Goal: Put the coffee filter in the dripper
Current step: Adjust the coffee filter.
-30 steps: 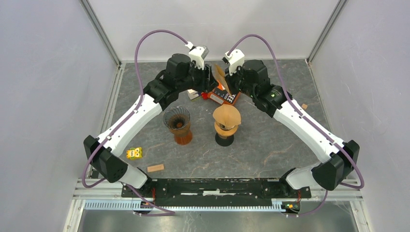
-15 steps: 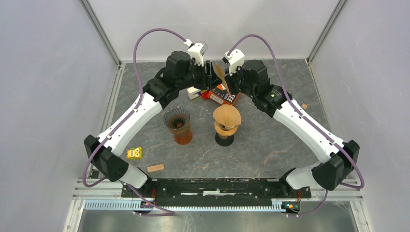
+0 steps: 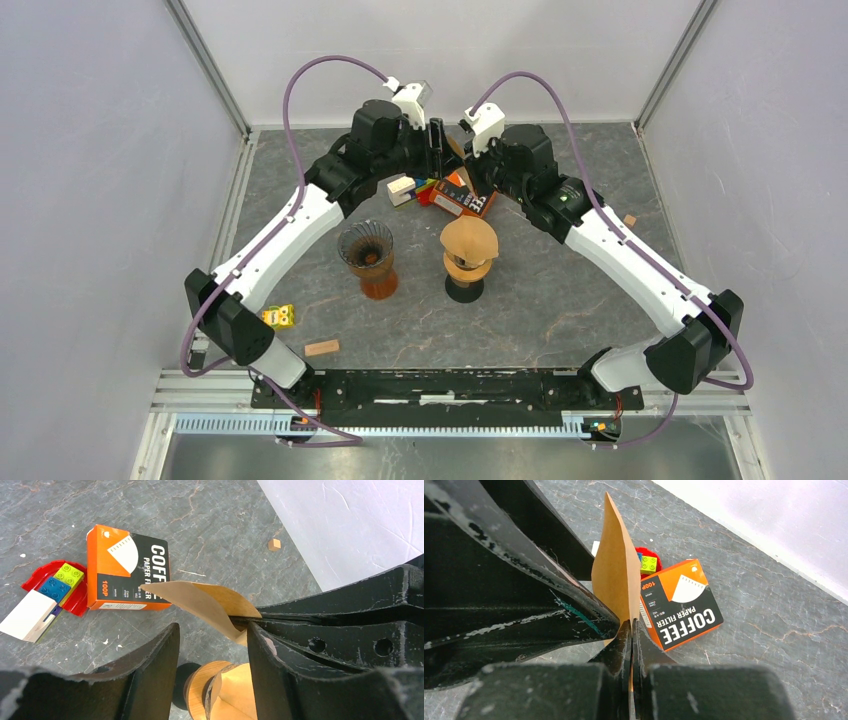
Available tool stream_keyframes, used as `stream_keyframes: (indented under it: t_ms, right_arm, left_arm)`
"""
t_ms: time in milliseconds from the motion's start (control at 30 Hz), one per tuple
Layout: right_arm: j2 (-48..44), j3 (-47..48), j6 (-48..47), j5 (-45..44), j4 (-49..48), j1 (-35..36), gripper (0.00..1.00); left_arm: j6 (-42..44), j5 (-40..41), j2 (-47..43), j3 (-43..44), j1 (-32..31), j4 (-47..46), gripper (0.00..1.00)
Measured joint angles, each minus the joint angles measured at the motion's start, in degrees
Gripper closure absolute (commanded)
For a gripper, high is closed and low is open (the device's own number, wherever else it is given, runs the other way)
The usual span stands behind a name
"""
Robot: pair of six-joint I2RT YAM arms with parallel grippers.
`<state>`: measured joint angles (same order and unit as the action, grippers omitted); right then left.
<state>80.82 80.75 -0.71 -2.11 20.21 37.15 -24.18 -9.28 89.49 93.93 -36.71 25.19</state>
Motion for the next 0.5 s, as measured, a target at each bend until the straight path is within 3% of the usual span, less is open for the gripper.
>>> stream_keyframes:
  t_ms: [500]
  right_arm:
    - [0.00,-0.33,0.00,-0.11,0.00,0.35,1.00]
  left_arm:
    - [-0.26,1.84,2.05,0.96,0.00,0.07,0.57]
